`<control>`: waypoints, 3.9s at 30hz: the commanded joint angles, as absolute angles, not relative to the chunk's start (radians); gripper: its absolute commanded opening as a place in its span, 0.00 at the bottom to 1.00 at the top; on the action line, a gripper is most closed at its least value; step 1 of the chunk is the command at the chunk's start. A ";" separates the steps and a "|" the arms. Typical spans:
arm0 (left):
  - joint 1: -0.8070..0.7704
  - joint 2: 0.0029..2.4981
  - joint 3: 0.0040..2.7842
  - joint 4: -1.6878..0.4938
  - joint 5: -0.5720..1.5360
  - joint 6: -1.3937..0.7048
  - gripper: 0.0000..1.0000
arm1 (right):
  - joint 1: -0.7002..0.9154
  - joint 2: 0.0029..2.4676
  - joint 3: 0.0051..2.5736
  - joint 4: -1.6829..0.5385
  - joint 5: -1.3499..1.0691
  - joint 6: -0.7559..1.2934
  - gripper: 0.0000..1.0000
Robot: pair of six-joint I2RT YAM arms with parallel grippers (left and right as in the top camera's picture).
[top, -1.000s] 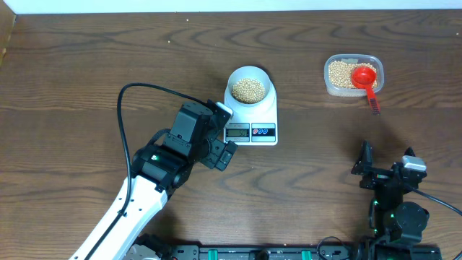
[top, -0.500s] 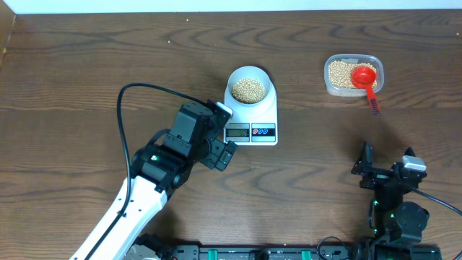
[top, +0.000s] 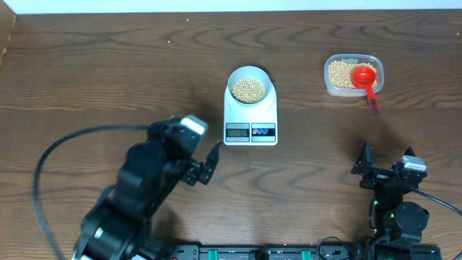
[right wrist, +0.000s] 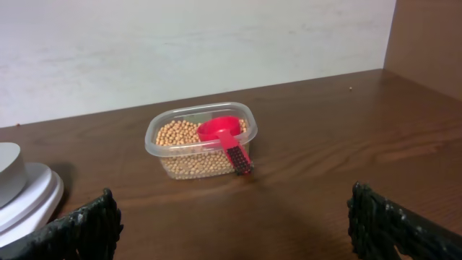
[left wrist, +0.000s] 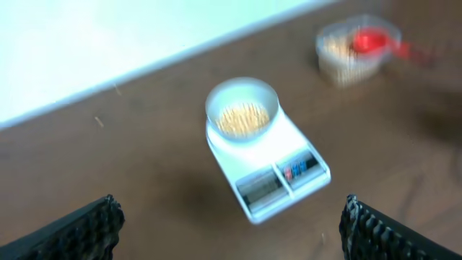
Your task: Scoop item into bowl and weigh 50g on scale
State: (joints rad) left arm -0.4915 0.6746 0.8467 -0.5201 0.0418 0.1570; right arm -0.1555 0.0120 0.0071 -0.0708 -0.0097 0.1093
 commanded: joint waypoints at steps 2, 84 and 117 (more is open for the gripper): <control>-0.487 0.537 0.754 -0.451 0.006 0.152 0.98 | -0.150 0.007 0.006 -0.076 -0.002 0.096 0.99; -0.342 0.004 0.004 -0.071 -0.019 0.171 0.98 | -0.150 0.007 0.006 -0.076 -0.002 0.096 0.99; -0.342 0.004 0.004 -0.071 -0.019 0.171 0.98 | -0.150 0.007 0.006 -0.076 -0.002 0.096 0.99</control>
